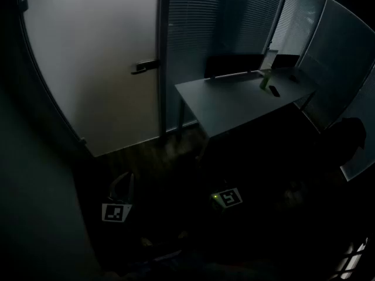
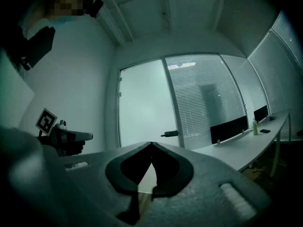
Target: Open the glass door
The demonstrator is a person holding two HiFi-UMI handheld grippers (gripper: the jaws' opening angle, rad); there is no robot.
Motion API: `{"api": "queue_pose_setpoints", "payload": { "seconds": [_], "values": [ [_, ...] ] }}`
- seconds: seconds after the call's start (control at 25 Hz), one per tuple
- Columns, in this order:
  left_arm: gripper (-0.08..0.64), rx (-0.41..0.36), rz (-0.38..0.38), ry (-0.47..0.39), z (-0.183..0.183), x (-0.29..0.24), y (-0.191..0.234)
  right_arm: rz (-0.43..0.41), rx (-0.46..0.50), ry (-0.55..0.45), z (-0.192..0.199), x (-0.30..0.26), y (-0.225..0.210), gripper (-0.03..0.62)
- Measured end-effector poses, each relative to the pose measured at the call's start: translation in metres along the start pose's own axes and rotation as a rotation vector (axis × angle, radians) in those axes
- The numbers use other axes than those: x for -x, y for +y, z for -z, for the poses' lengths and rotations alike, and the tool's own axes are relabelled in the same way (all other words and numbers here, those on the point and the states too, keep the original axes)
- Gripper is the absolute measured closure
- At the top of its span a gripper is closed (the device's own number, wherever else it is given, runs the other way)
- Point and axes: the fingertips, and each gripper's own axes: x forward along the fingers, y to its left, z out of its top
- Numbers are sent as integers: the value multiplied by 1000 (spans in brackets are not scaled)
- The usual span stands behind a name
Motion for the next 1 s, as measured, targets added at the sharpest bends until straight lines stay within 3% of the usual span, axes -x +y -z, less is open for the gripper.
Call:
{"api": "queue_pose_setpoints", "payload": {
  "seconds": [0.68,1.0],
  "values": [
    [557,-13,-64,8,17,-21,-27,-55,-1,36,20,11,-33,595],
    [557,-27,-53,54,31,-53,-25,-64,-16,54,32,-9,-50,595]
  ]
}}
